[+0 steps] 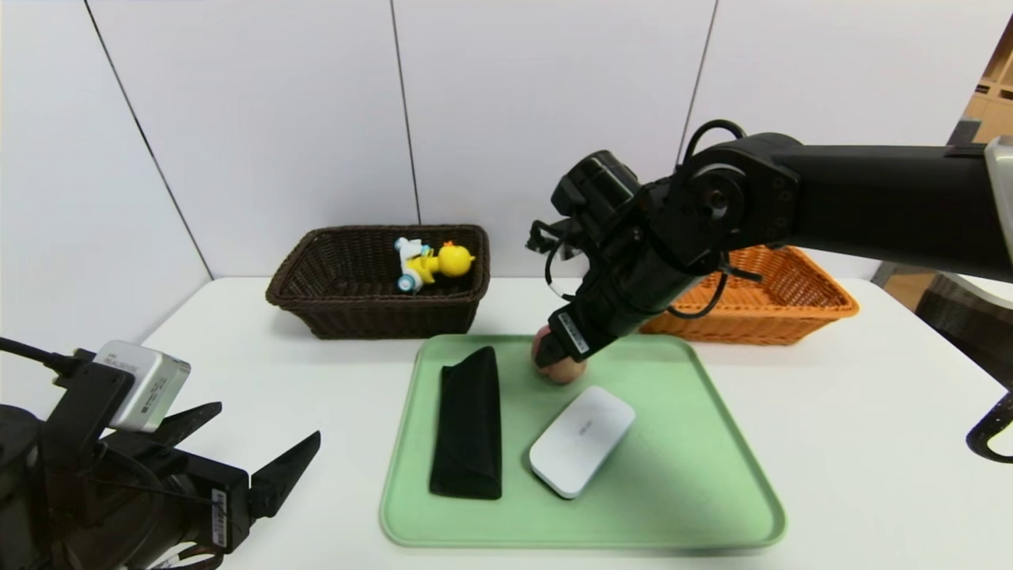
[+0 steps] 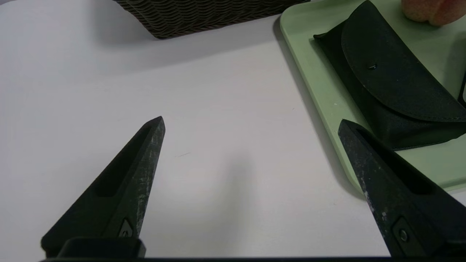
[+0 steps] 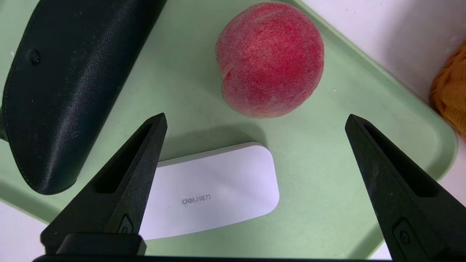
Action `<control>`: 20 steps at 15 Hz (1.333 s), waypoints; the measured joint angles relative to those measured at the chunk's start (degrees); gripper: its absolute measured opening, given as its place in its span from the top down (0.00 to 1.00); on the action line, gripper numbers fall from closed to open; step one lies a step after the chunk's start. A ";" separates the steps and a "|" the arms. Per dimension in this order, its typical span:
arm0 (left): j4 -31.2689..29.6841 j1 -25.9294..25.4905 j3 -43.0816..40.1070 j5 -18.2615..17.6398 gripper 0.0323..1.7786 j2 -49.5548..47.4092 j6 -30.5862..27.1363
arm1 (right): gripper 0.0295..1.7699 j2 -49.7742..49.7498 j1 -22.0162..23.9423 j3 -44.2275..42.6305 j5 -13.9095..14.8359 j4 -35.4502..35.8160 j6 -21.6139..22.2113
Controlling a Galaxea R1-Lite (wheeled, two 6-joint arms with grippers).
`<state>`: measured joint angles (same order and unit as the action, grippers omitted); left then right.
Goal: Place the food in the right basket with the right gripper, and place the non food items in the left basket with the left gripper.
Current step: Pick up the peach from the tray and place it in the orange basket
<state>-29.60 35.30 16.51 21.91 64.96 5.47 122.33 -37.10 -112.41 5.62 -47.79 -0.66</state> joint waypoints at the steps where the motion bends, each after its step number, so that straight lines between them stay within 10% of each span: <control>1: -0.02 0.00 -0.02 0.00 0.05 -0.05 0.00 | 0.04 0.38 0.00 0.00 -0.02 0.05 -0.02; 20: 0.00 0.02 0.02 -0.06 0.05 -0.48 -0.05 | 0.04 5.81 0.05 0.54 -0.09 4.46 -0.09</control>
<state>-29.60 35.33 16.53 21.85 64.49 5.42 128.15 -37.05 -111.87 5.53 -43.33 -0.74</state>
